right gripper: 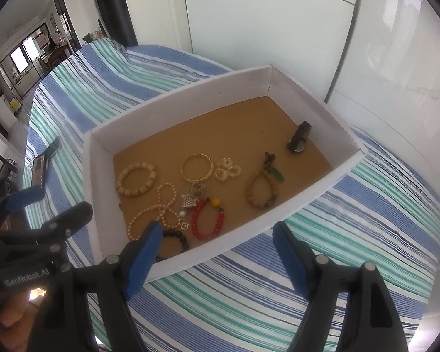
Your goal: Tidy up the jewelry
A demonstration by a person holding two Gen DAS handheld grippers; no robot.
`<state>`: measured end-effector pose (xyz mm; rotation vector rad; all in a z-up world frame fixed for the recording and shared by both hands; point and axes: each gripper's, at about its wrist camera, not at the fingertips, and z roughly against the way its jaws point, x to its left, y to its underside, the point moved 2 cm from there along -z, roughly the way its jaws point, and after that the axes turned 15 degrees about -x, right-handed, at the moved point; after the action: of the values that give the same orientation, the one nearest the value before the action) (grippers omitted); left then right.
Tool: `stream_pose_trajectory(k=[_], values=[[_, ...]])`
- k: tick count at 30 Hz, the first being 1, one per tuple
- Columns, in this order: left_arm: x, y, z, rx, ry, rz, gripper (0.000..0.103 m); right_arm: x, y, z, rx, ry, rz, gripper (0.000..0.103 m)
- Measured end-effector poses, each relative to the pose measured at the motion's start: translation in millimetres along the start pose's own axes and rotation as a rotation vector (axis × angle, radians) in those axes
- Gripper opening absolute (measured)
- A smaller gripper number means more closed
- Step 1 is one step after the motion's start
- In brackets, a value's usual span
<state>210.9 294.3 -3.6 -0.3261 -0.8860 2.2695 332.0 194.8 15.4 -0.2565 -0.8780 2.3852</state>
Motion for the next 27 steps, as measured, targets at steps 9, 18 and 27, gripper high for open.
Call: stream_pose_trajectory(k=[9, 18, 27], values=[[3.9, 1.9, 13.3, 0.006, -0.009, 0.026, 0.102, -4.3, -8.3, 11.5, -0.001, 0.021, 0.0, 0.079], [-0.3, 2.3, 25.3, 0.009, 0.035, 0.044, 0.102, -0.2, -8.2, 16.4, 0.021, 0.032, 0.038, 0.079], [1.4, 0.8, 29.0, 0.004, 0.03, 0.058, 0.102, -2.9, -4.5, 15.4, 0.045, 0.038, 0.04, 0.079]])
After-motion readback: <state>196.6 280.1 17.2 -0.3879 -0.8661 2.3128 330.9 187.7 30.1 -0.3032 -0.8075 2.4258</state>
